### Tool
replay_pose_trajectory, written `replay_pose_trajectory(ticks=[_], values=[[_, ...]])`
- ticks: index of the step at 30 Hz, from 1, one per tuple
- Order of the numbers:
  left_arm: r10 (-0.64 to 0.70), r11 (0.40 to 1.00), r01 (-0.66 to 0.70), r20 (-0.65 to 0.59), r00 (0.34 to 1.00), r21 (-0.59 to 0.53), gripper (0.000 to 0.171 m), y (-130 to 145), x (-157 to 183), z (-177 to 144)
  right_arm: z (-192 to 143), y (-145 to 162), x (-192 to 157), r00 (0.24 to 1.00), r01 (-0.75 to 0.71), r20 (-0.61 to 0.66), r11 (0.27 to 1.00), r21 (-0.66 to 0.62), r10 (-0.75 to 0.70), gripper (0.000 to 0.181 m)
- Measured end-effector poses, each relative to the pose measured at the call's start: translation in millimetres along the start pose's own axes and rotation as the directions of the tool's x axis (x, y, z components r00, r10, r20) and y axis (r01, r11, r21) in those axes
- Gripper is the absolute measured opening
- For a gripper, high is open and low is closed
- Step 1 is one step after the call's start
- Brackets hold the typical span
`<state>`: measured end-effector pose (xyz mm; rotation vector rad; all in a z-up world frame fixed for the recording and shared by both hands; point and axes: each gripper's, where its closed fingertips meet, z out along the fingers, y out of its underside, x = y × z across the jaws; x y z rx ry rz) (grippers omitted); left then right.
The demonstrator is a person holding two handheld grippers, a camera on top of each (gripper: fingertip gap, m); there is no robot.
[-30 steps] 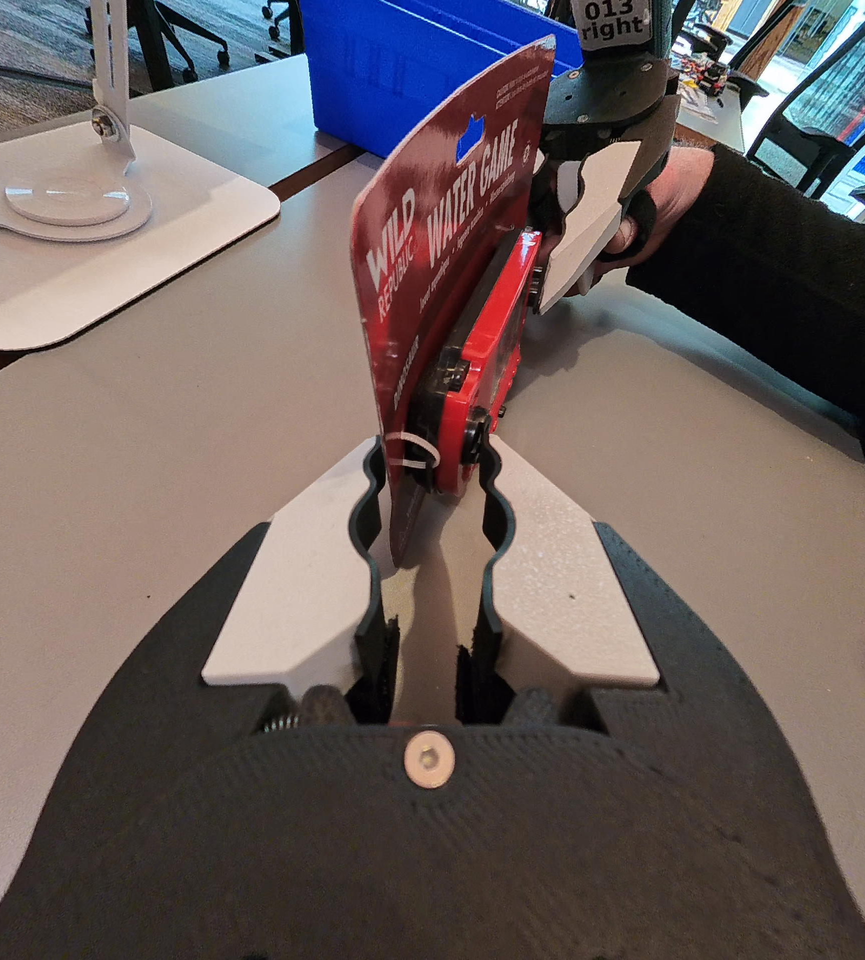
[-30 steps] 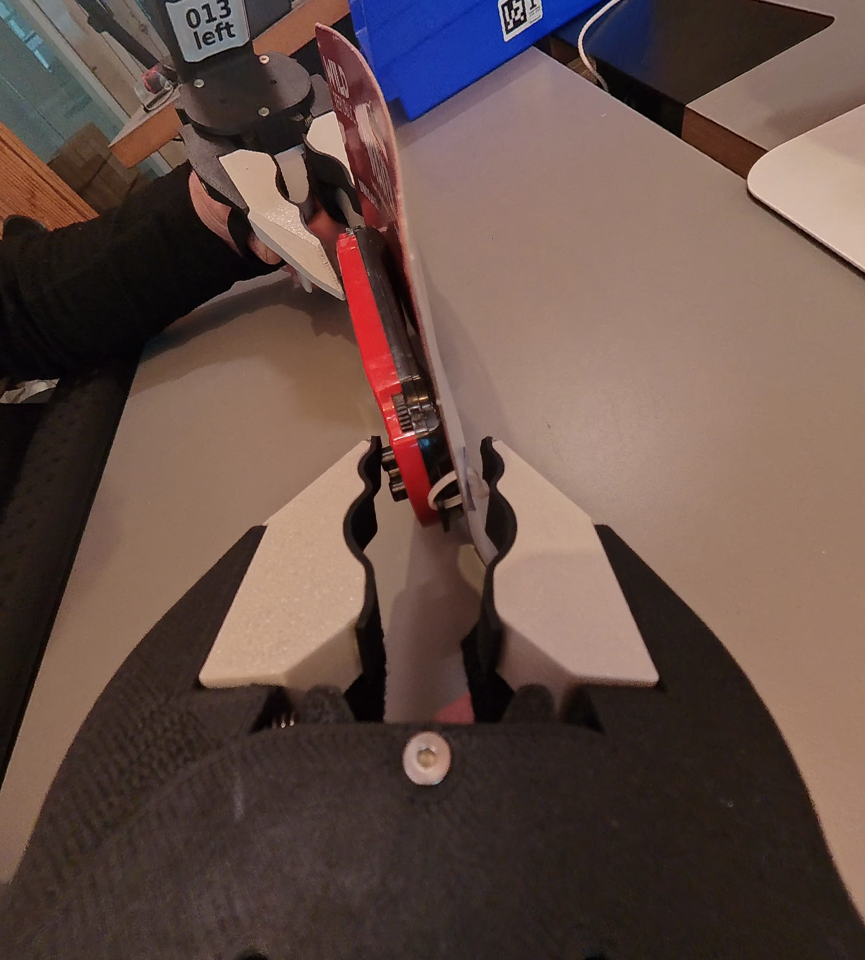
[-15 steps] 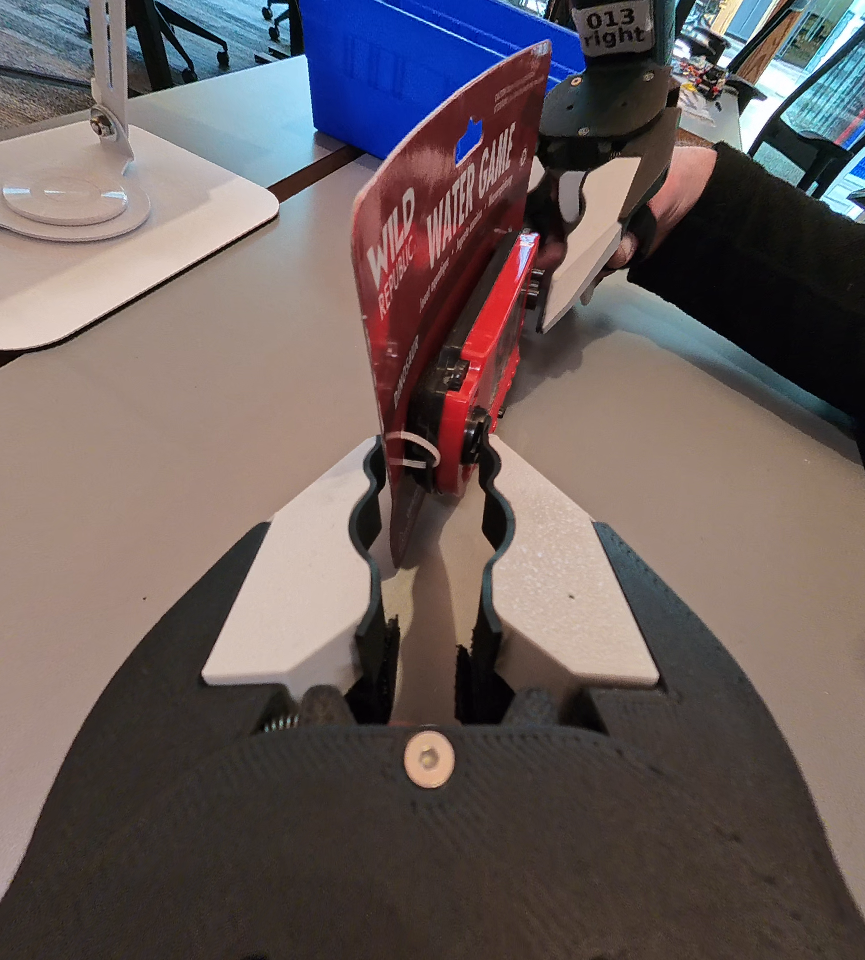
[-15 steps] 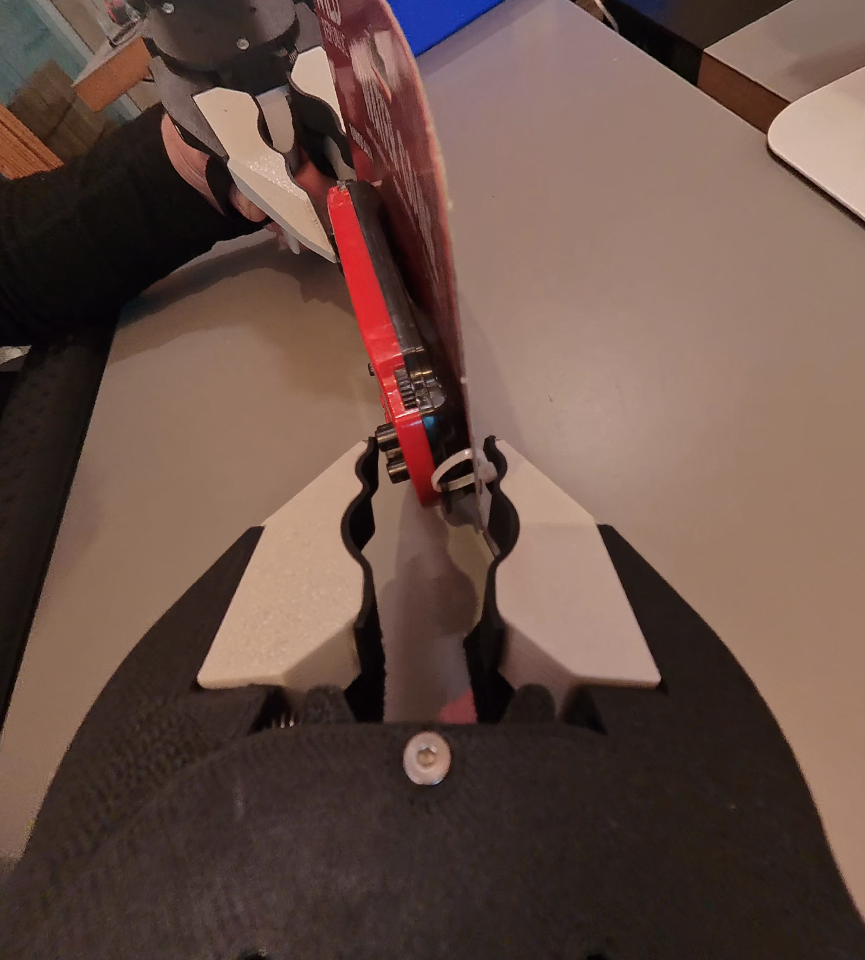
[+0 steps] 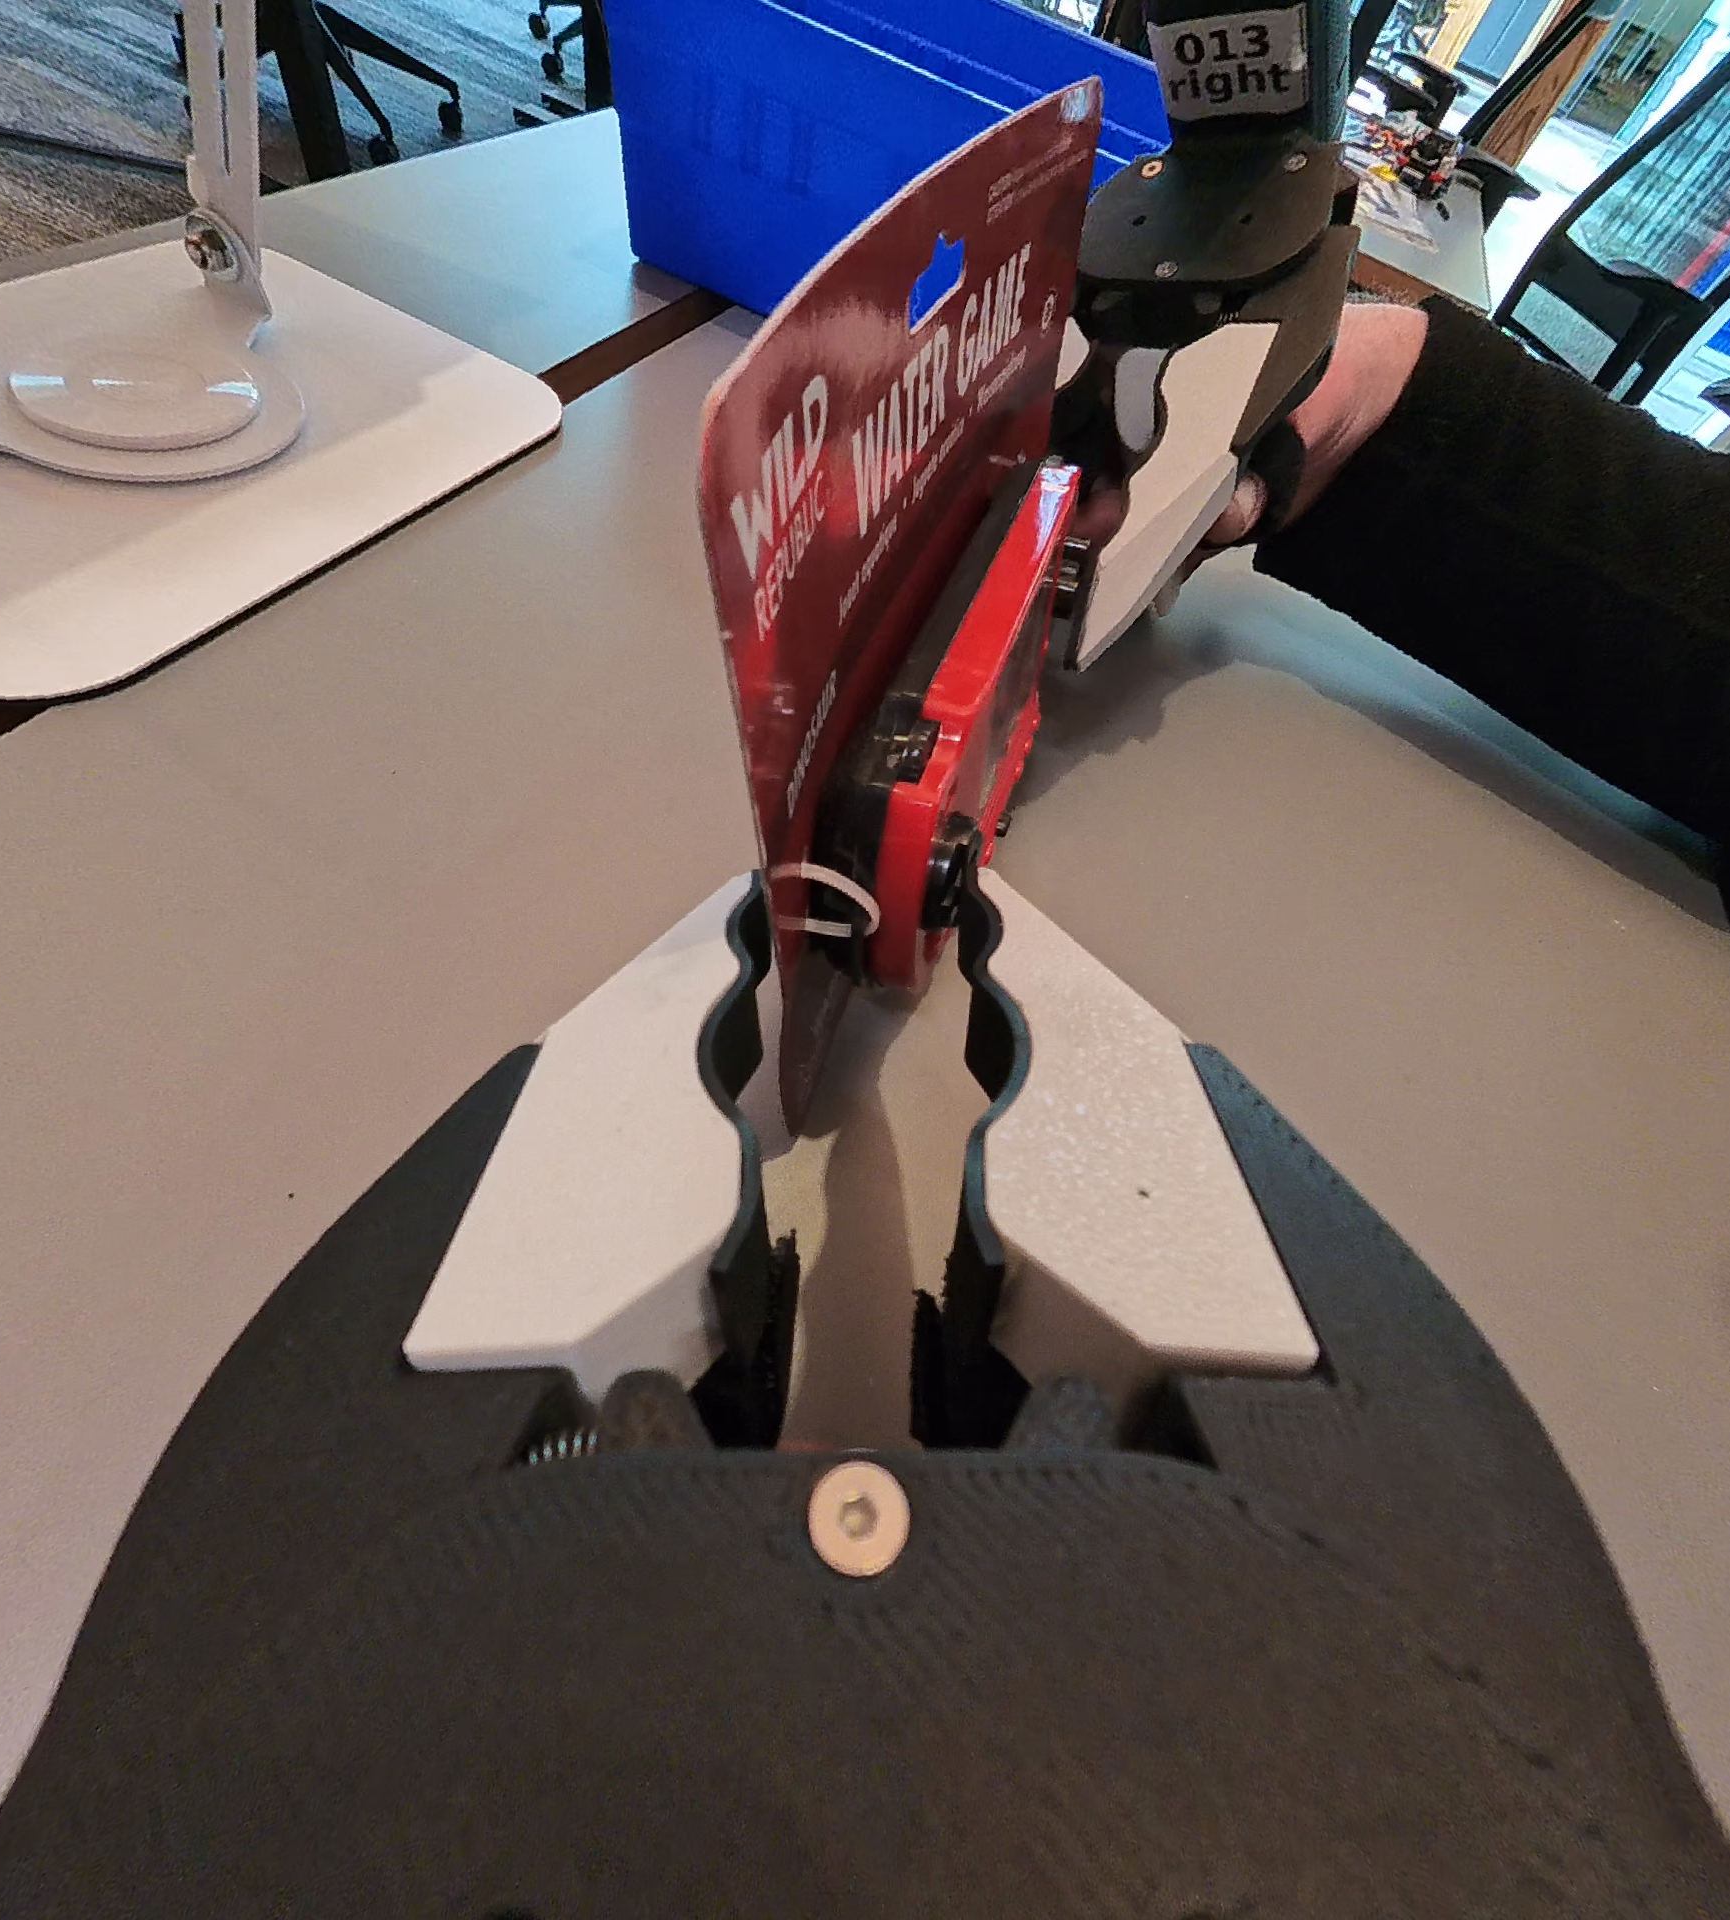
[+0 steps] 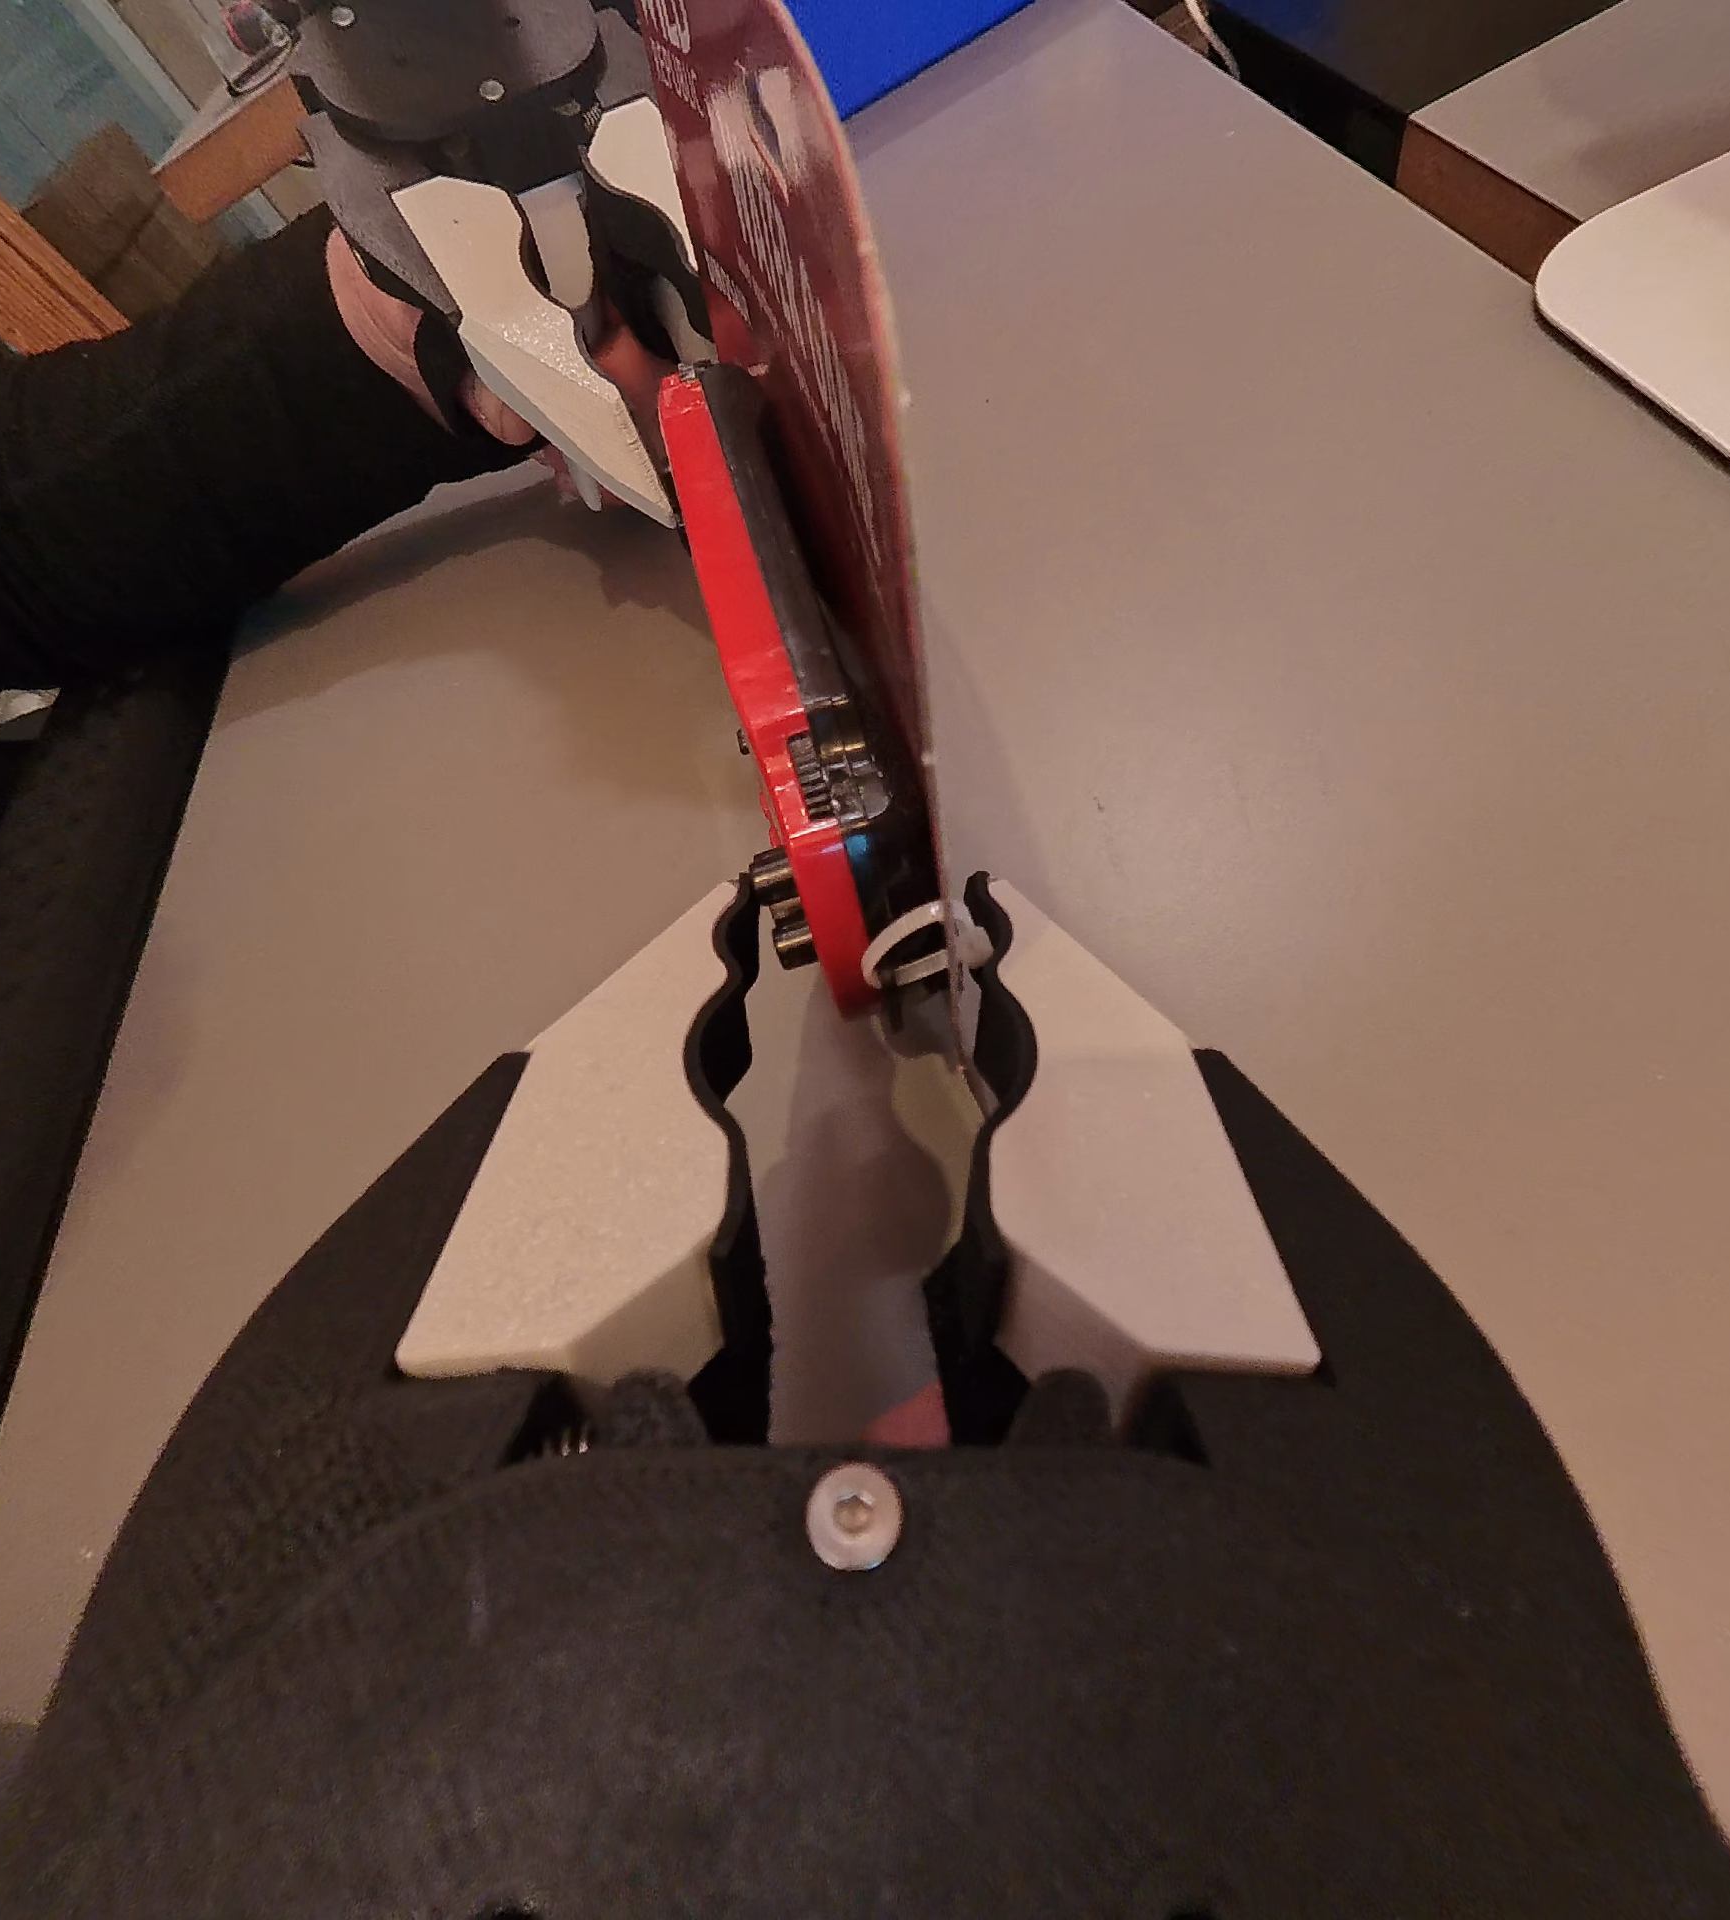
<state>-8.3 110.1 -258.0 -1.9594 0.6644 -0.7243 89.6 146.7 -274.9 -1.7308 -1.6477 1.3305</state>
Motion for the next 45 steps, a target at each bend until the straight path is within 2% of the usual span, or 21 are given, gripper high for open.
replay_pose_trajectory(ticks=[25, 32, 36, 39, 45], values=[[0.0, 1.0, 0.0, -0.002, 1.0, 0.0, 0.034, -0.2, 0.8, 1.1, -1.4, 0.3, -0.9, 1.0, 0.0, 0.004, 1.0, -0.005, 0.0, 0.036], [-0.002, 1.0, 0.002, -0.005, 1.0, 0.001, 0.034, -0.3, 0.9, 1.2, -2.3, 1.5, -4.6, 0.999, 0.036, 0.016, 0.999, -0.02, -0.036, 0.029], [-0.001, 1.0, 0.001, -0.004, 1.0, 0.001, 0.034, -0.5, 1.1, 1.3, -2.5, 0.3, -3.7, 1.0, 0.009, 0.014, 1.0, -0.007, -0.009, 0.033], [0.0, 1.0, 0.0, -0.002, 1.0, 0.0, 0.034, -0.7, 1.0, 1.9, -2.1, -2.2, -2.3, 1.0, -0.012, 0.012, 1.0, 0.008, 0.012, 0.047], [-0.001, 1.0, 0.001, -0.004, 1.0, -0.001, 0.034, -0.7, 1.6, 2.5, -3.1, -2.5, -3.1, 1.0, -0.012, 0.016, 1.0, 0.01, 0.011, 0.044]])
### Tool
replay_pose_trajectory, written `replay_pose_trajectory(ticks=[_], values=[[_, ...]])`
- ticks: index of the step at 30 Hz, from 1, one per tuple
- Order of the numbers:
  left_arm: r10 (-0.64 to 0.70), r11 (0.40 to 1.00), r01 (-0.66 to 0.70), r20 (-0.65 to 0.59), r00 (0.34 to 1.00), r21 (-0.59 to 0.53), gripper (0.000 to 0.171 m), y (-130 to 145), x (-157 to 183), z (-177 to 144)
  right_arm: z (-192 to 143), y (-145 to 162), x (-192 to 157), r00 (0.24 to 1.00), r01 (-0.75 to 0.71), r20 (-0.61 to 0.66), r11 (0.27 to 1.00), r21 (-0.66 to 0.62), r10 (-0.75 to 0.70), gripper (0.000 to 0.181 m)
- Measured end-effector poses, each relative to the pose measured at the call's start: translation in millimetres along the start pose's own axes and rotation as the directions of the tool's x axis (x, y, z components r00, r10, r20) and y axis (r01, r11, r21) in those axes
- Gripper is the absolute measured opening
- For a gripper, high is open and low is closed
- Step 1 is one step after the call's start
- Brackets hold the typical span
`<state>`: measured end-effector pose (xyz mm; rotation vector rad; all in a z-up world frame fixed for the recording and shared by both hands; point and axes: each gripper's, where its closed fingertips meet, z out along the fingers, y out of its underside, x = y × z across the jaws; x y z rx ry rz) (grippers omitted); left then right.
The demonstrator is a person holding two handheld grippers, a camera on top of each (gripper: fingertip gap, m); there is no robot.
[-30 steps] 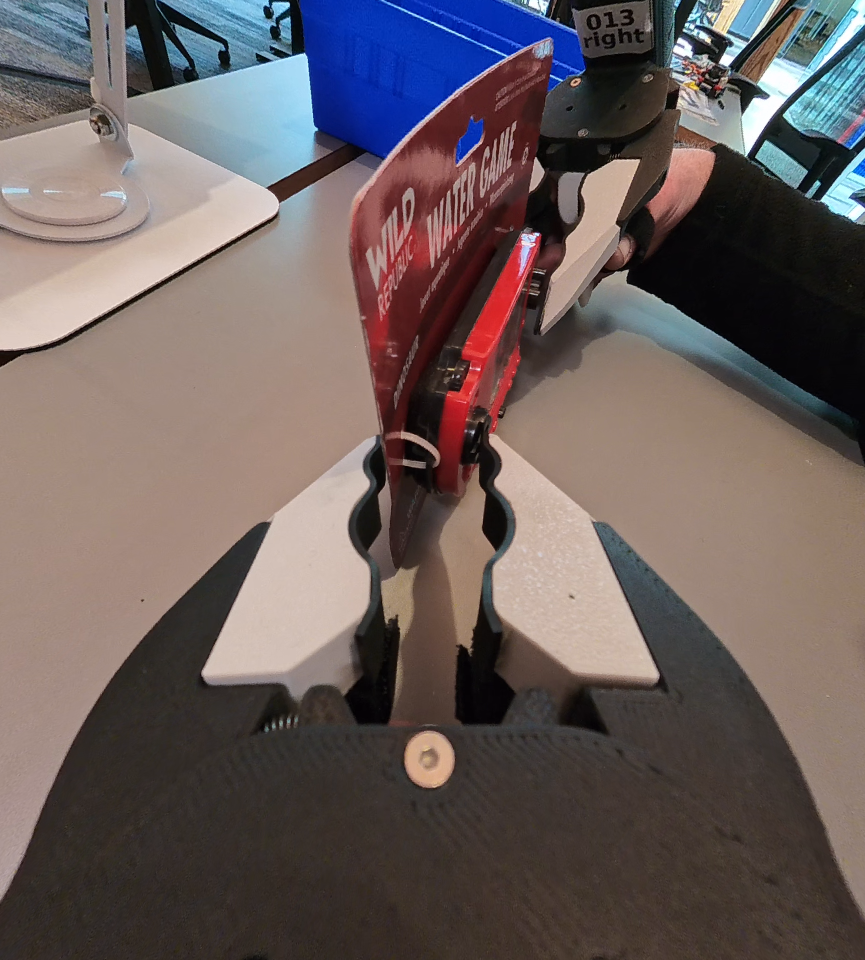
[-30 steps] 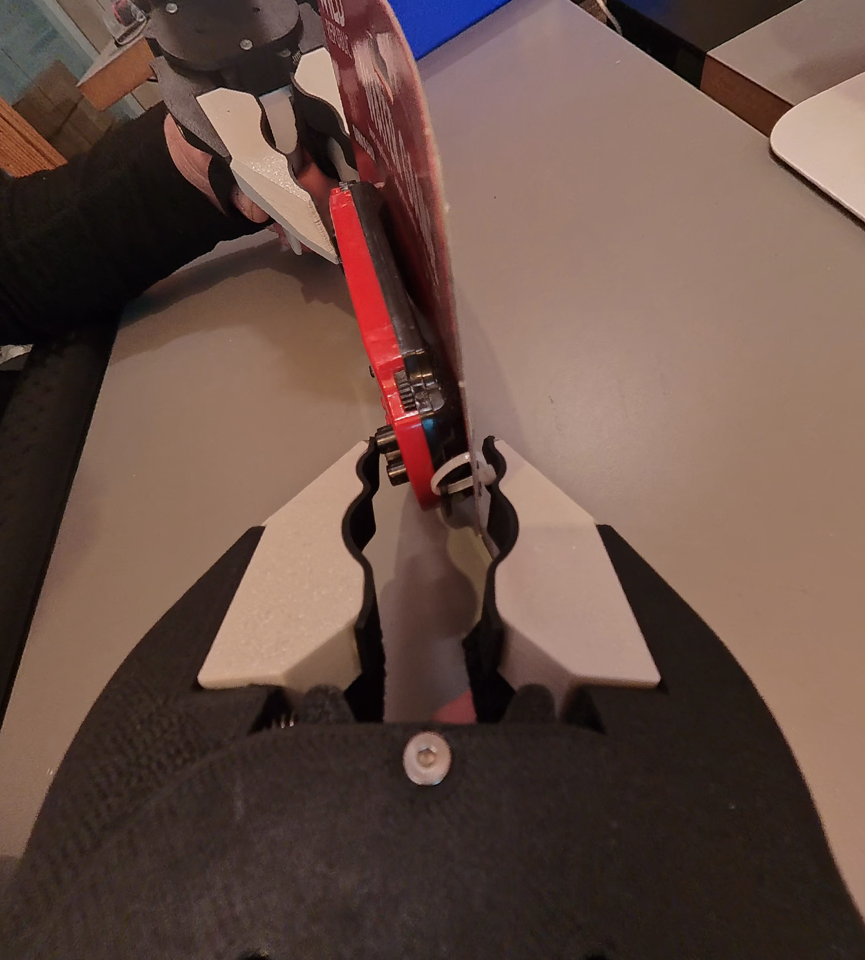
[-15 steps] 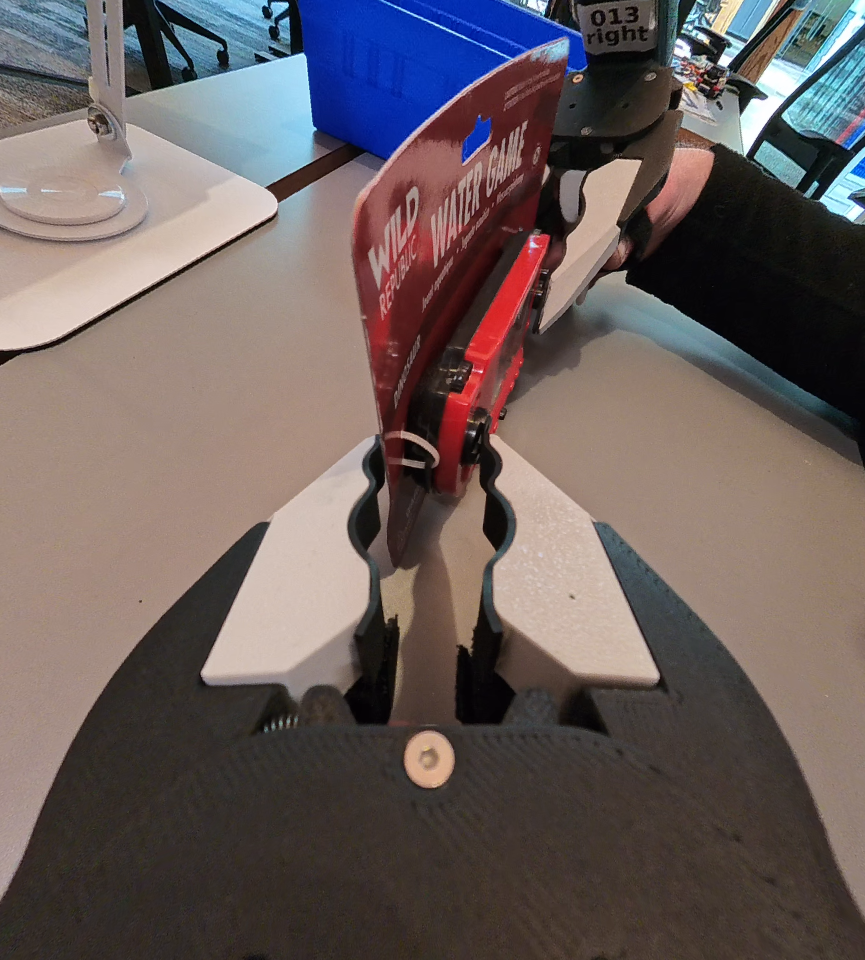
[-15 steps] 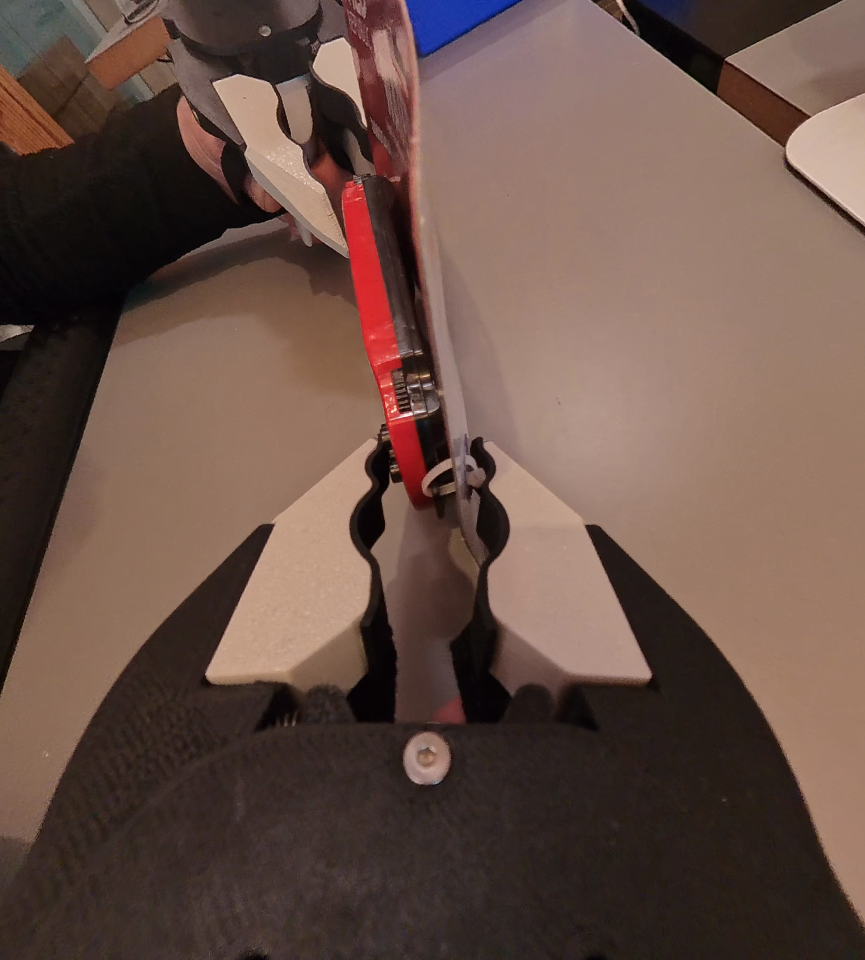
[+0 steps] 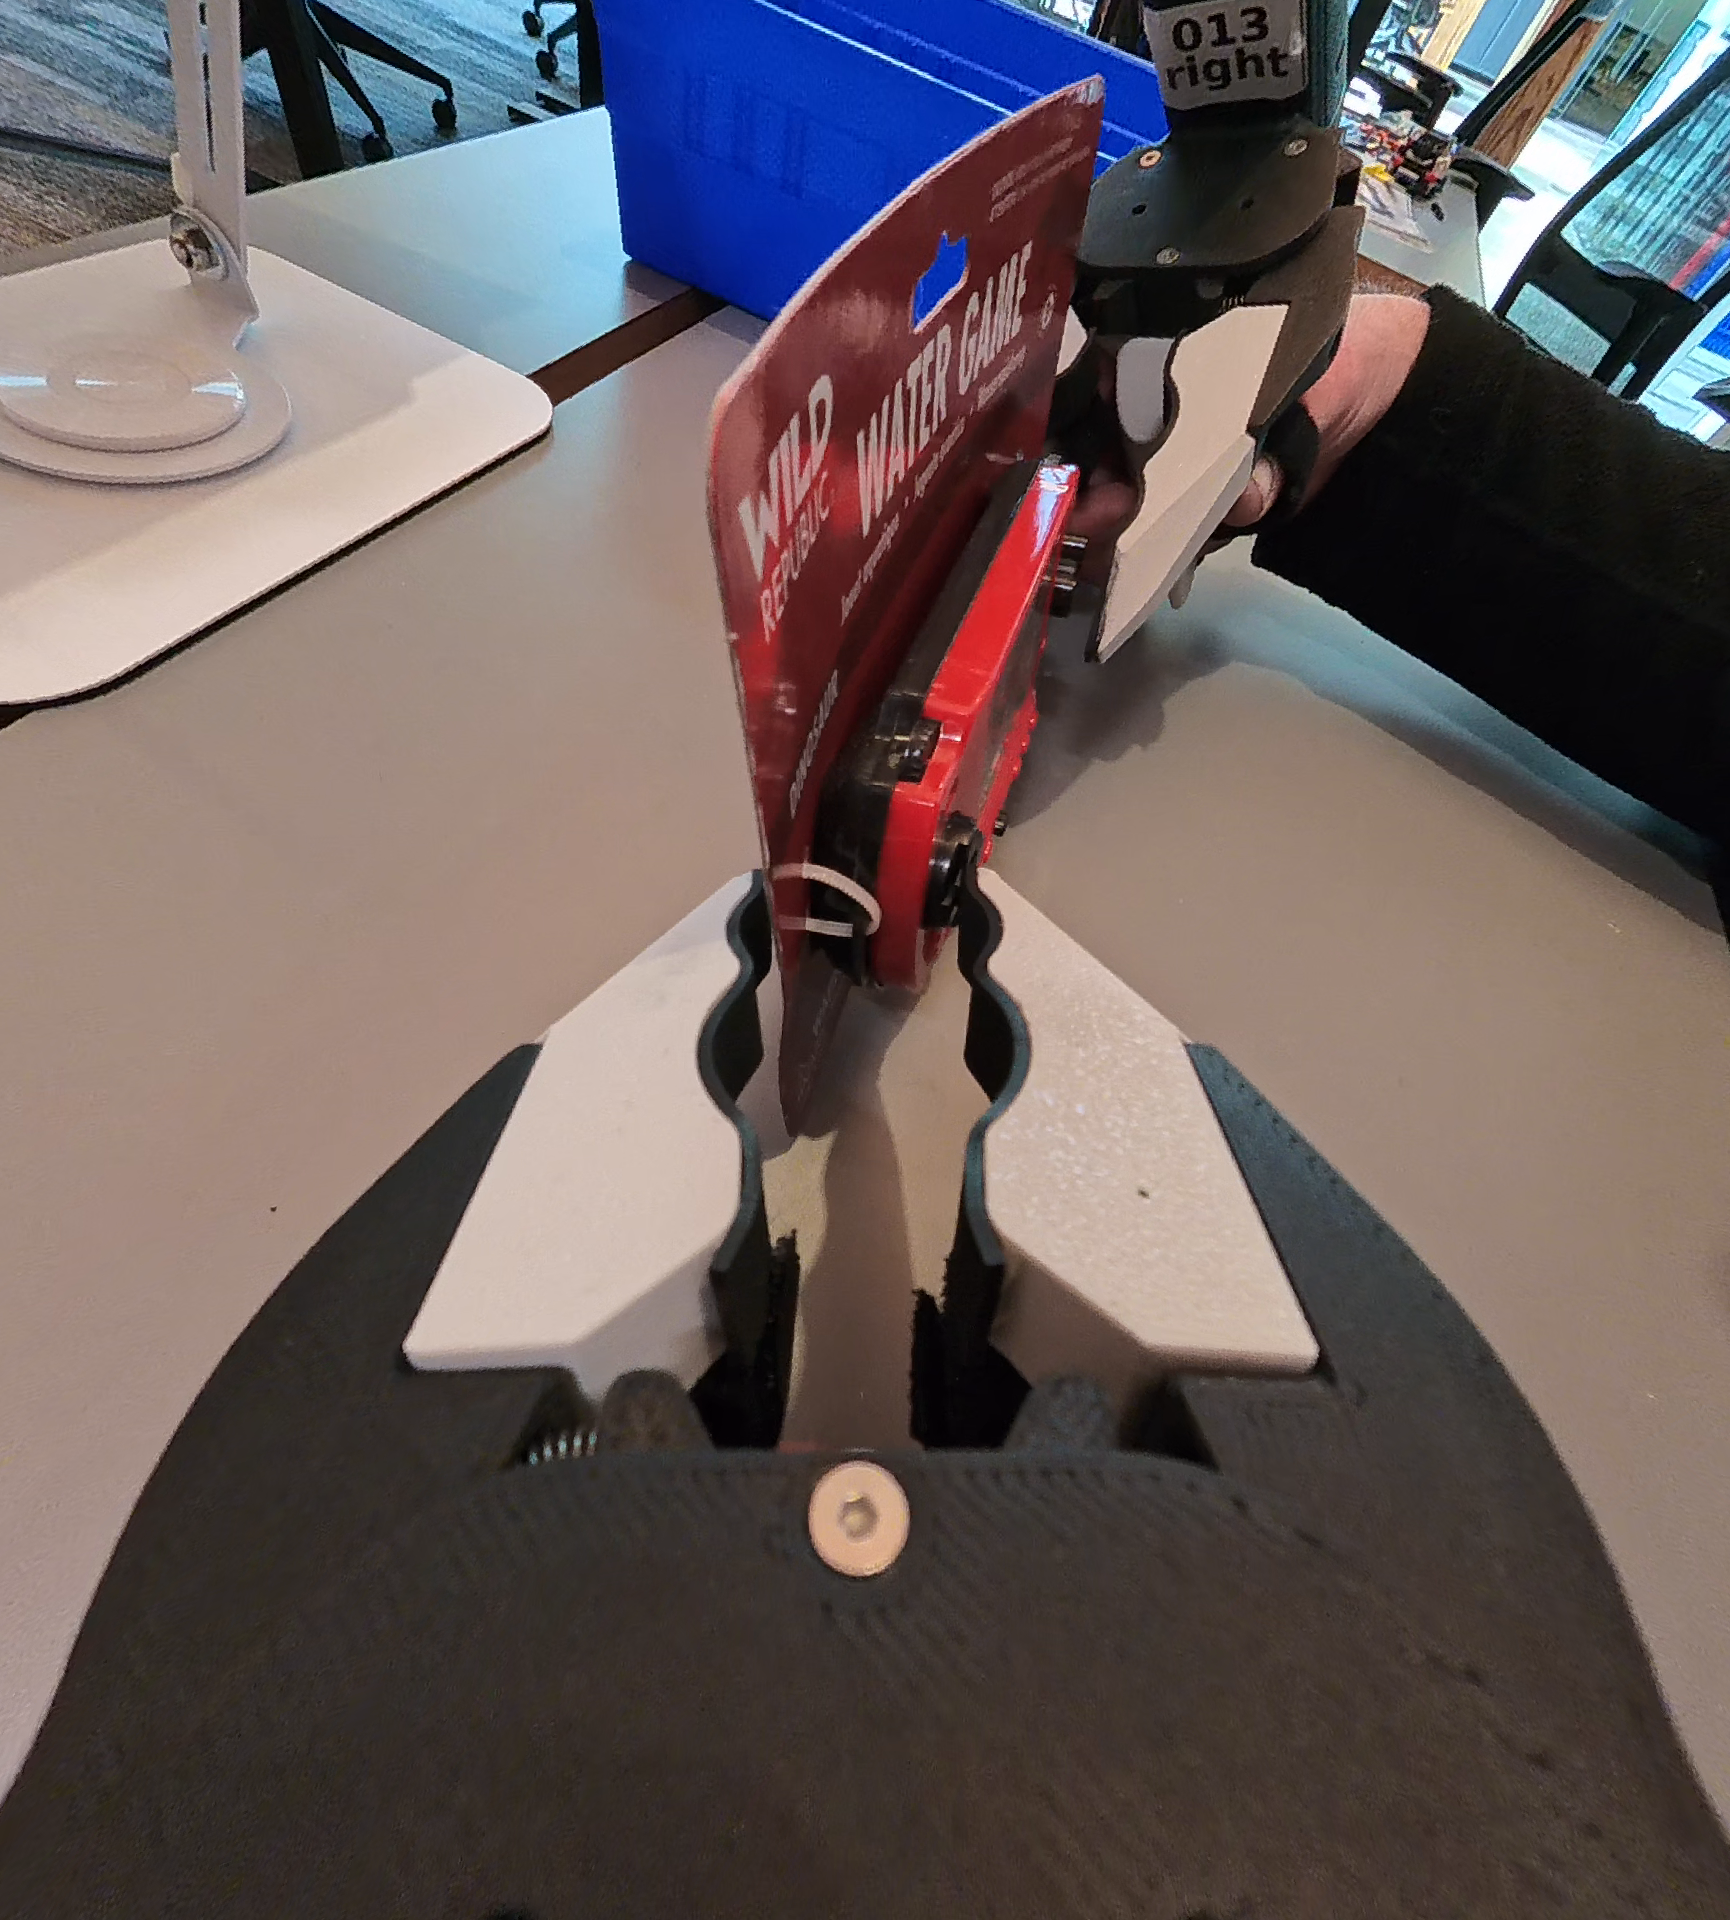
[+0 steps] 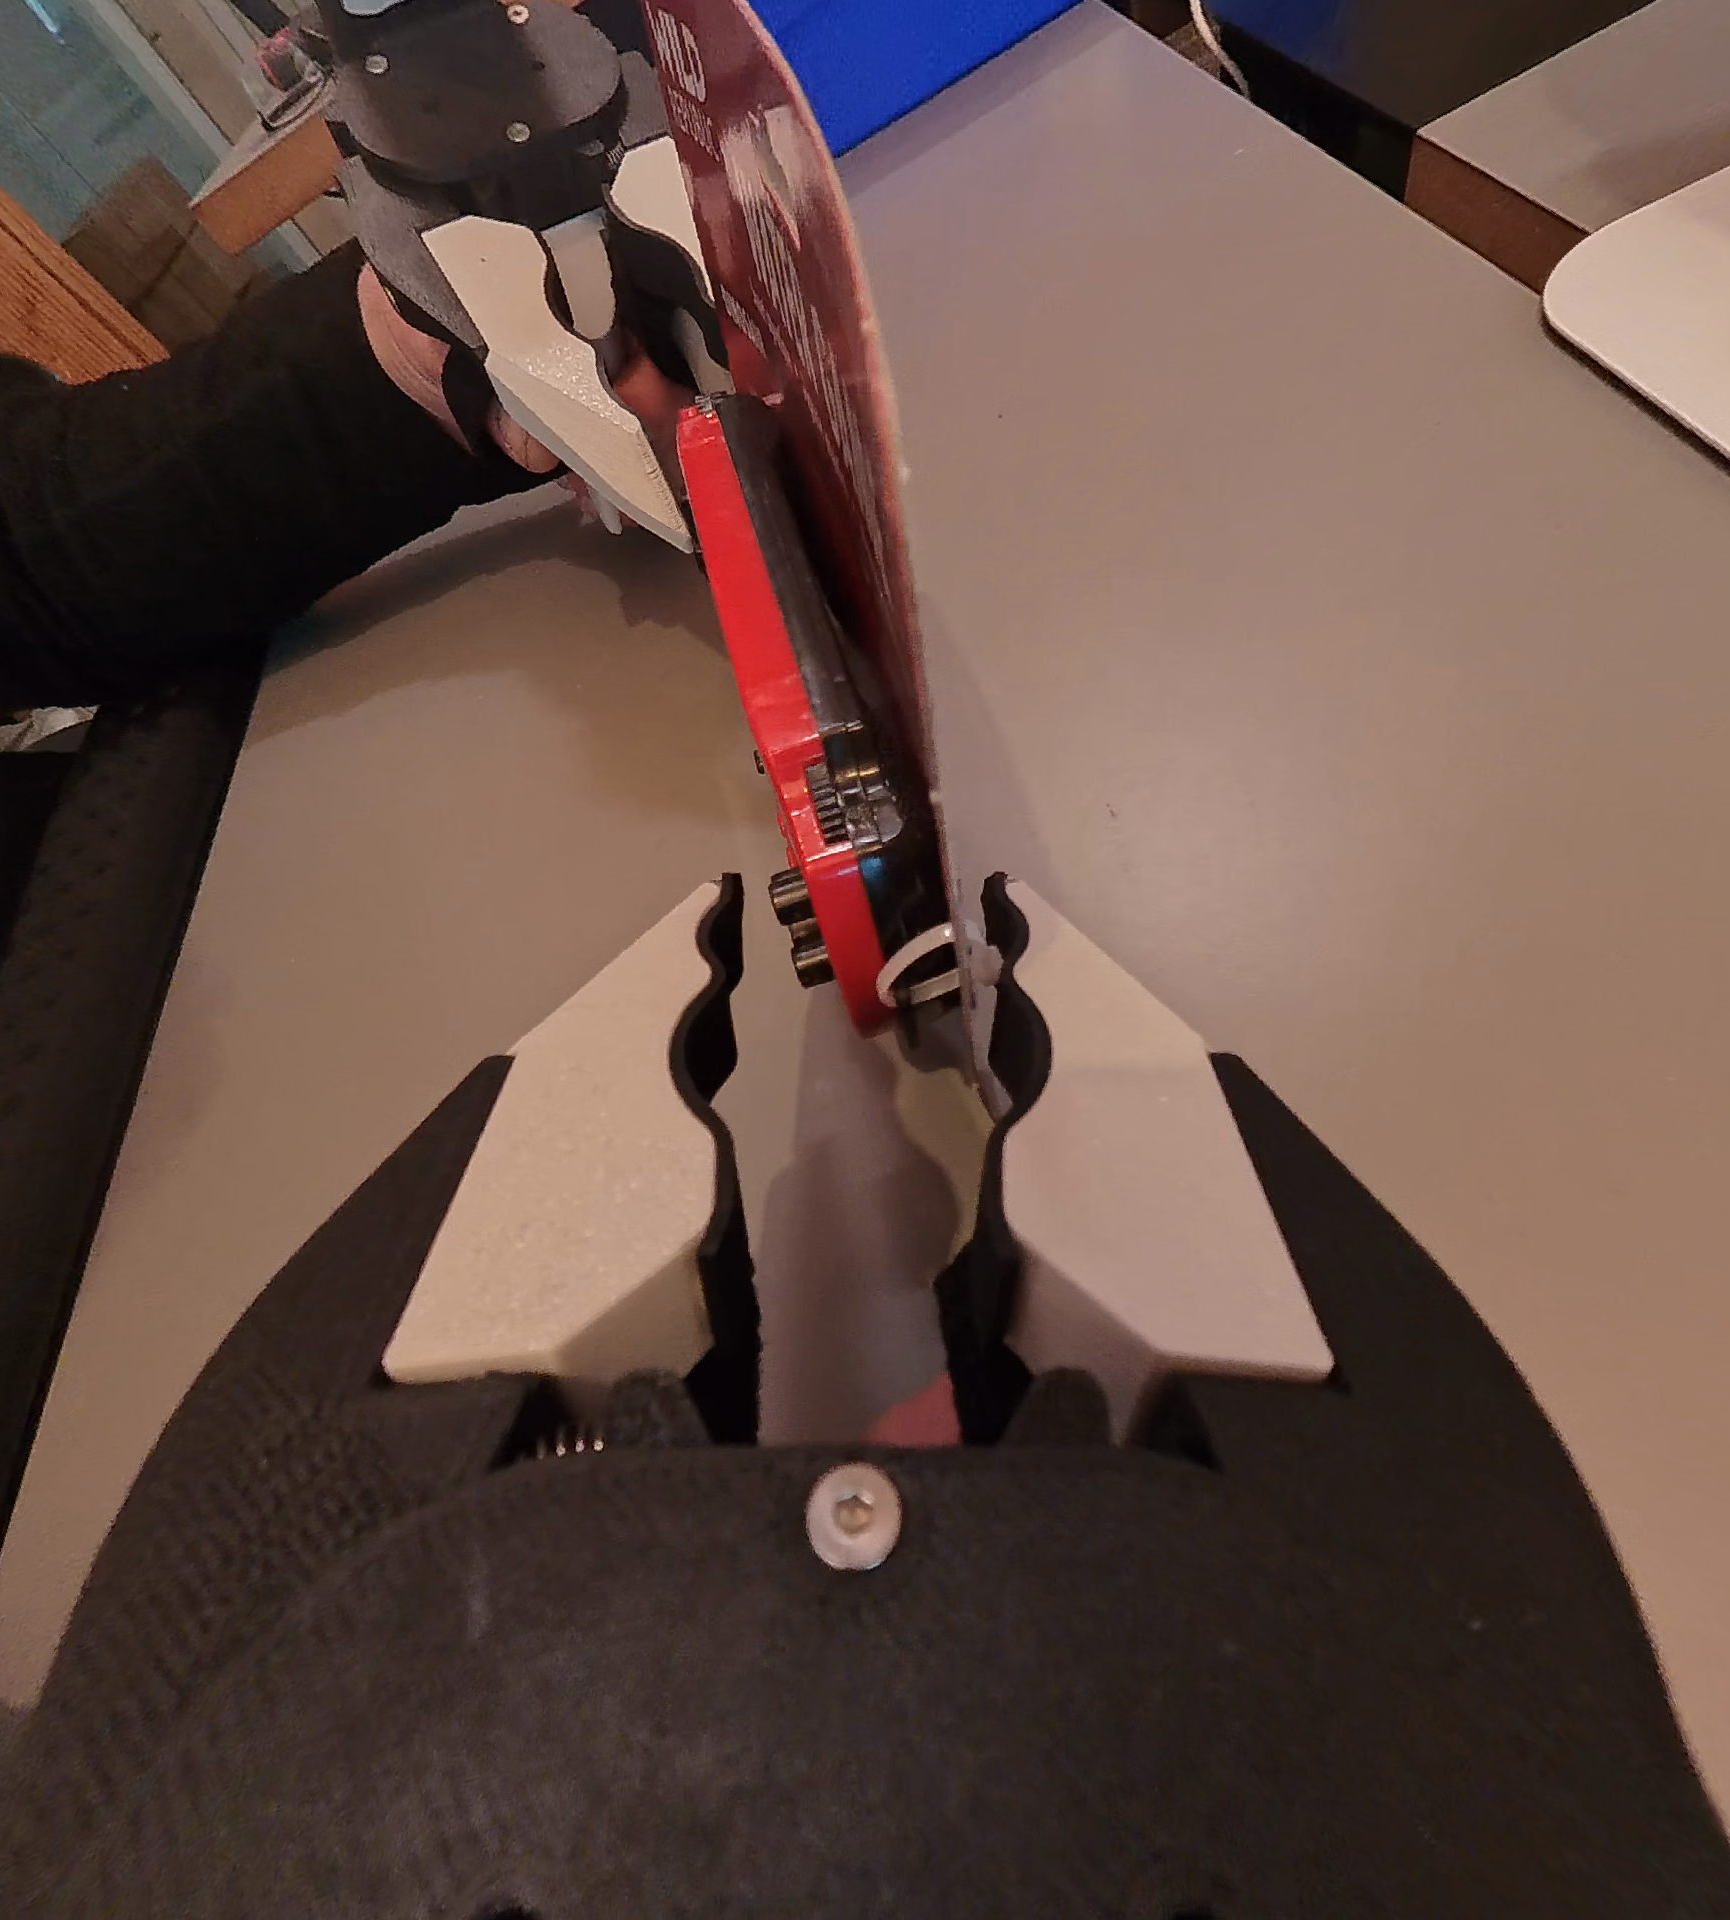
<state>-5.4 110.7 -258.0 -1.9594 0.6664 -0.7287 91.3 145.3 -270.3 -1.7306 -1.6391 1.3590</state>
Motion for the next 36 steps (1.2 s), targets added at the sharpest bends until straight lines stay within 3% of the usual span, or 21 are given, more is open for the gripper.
replay_pose_trajectory(ticks=[26, 36], values=[[-0.002, 1.0, 0.002, -0.006, 1.0, 0.0, 0.034, -0.1, 1.9, 1.7, -2.2, 1.3, -2.8, 0.999, 0.029, 0.016, 1.0, -0.004, -0.029, 0.028], [-0.002, 1.0, 0.002, -0.003, 1.0, -0.001, 0.034, -0.4, 2.1, 2.1, -1.5, -0.5, -1.3, 1.0, 0.001, 0.01, 1.0, 0.009, -0.001, 0.044]])
